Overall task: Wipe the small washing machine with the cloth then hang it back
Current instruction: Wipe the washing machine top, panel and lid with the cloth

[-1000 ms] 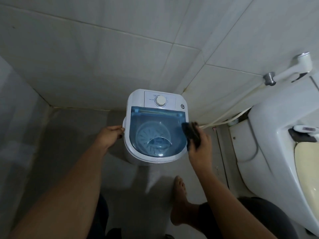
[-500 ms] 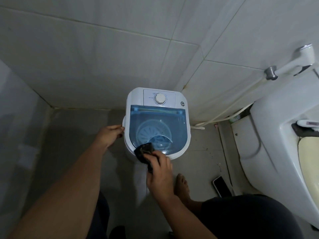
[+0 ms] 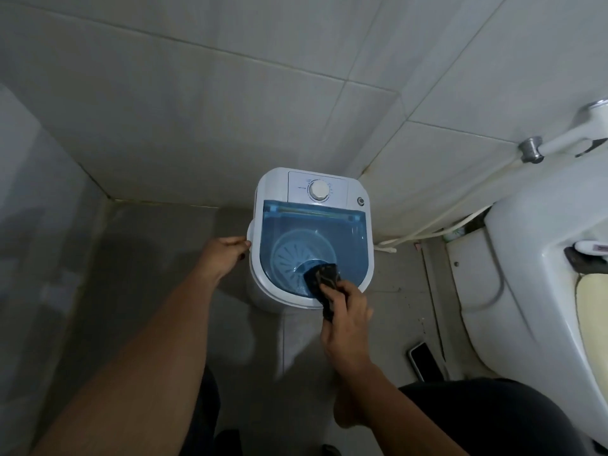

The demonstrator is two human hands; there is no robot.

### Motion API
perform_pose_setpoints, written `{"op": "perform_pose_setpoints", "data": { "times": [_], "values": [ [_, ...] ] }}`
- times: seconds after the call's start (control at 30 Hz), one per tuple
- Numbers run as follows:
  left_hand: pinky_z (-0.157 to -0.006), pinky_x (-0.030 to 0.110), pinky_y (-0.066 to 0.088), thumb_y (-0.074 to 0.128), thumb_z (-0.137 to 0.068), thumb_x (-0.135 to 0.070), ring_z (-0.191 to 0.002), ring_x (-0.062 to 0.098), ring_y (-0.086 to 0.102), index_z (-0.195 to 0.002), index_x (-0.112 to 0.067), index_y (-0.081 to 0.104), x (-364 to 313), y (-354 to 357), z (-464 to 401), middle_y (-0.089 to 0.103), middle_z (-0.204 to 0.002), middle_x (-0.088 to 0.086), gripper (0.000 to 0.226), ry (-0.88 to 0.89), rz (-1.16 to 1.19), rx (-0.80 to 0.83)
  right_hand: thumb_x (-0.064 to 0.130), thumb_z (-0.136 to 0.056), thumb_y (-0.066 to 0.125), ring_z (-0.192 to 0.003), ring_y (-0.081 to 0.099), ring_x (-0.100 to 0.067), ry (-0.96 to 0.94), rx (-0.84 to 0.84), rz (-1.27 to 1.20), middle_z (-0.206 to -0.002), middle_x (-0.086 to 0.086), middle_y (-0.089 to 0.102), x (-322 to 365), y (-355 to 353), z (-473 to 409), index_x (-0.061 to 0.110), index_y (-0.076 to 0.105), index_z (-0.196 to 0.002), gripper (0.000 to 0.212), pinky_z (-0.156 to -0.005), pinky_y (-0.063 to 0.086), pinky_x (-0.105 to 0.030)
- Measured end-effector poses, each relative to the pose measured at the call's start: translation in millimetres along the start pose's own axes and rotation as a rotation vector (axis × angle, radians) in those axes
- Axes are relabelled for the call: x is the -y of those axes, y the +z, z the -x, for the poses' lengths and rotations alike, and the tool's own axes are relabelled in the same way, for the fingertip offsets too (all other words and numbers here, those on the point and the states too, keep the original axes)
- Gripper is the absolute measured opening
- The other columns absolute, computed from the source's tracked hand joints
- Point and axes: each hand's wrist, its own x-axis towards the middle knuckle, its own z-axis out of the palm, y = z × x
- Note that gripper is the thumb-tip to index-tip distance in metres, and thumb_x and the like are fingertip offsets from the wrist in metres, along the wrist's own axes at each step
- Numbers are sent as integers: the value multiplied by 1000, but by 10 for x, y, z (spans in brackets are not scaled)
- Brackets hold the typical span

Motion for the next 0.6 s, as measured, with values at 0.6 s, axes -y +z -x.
{"op": "perform_pose_setpoints", "data": {
  "times": [0.6],
  "values": [
    [-83,26,39,69,-91,-25,-101,19,67,-128,-11,68,35,-35,-46,72,-120,8,39,-12,7,22,6,-73,60,-108,53,-31,-375,190,41,-141,-7,49,645,359,-57,30,56,-137,69,-83,43,-44]
  ]
}}
